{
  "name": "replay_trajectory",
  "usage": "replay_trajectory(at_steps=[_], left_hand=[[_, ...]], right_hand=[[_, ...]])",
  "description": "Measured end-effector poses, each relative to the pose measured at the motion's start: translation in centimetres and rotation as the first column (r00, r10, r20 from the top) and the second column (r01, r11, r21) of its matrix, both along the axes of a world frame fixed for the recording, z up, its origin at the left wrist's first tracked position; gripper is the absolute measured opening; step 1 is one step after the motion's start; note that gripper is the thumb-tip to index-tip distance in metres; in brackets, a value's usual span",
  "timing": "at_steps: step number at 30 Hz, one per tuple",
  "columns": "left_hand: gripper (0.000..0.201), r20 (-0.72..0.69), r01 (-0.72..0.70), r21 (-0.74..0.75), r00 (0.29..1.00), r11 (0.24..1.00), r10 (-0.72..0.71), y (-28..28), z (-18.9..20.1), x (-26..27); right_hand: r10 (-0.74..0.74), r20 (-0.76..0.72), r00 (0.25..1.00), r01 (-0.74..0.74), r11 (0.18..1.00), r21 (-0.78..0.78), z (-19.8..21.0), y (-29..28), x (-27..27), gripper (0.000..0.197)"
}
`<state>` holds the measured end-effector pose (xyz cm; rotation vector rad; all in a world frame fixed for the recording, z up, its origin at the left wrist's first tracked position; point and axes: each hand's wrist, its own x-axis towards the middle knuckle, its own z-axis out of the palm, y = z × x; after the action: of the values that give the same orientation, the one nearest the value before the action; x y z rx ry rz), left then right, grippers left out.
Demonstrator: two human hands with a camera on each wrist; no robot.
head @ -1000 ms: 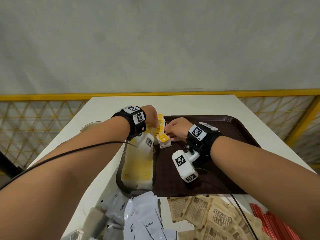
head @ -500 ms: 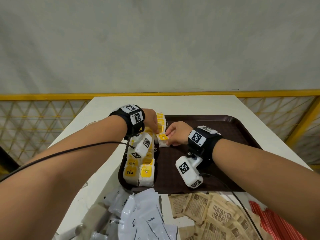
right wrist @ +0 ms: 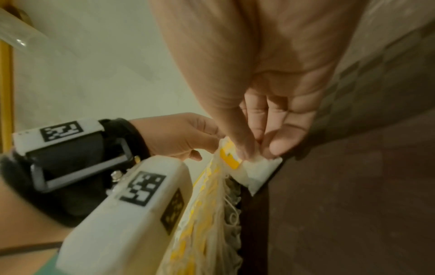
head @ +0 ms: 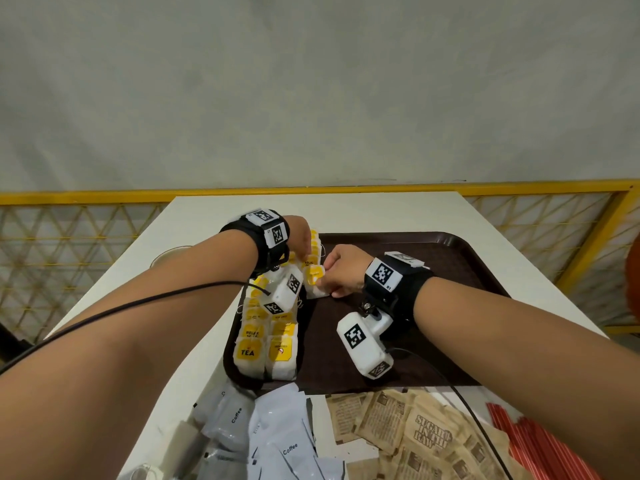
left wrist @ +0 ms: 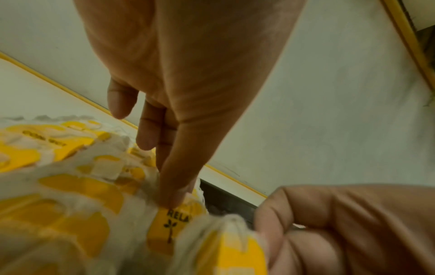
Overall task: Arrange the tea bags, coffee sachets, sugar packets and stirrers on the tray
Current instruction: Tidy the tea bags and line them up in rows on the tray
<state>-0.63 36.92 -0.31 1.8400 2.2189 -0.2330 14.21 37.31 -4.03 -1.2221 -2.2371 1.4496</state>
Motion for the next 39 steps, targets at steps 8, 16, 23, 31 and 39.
replay_trajectory(at_steps=[8, 16, 23, 31, 39], left_hand=[[0.023, 0.076, -0.007, 0.083, 0.997, 0.997, 0.0, -0.7, 0.3, -0.5], [0.017, 0.147, -0.023, 0.04, 0.989, 0.999, 0.017, -2.5, -0.3, -0.9], [0.02, 0.137, -0.111, 0.066, 0.985, 0.992, 0.101, -2.4, -0.8, -0.7], [0.005, 0.47, -0.319, 0.351, 0.873, 0.881, 0.129, -3.9, -0.5, -1.9], [0.032, 0.742, -0.57, 0.334, 0.65, 0.751, 0.163, -7.7, -1.1, -2.4]], right_hand=[[-0.053, -0.08, 0.995, 0.05, 0.998, -0.033, -0.1, 0.2, -1.0, 0.033], [-0.068, -0.069, 0.995, 0.065, 0.997, -0.053, -0.3, 0.5, -1.0, 0.04], [0.014, 0.074, 0.997, -0.024, 0.989, 0.146, -0.3, 0.9, -1.1, 0.032], [0.121, 0.163, 0.979, -0.152, 0.969, 0.194, -0.2, 0.5, -1.6, 0.027], [-0.119, -0.198, 0.973, 0.104, 0.991, -0.087, 1.0, 1.6, -0.5, 0.019]])
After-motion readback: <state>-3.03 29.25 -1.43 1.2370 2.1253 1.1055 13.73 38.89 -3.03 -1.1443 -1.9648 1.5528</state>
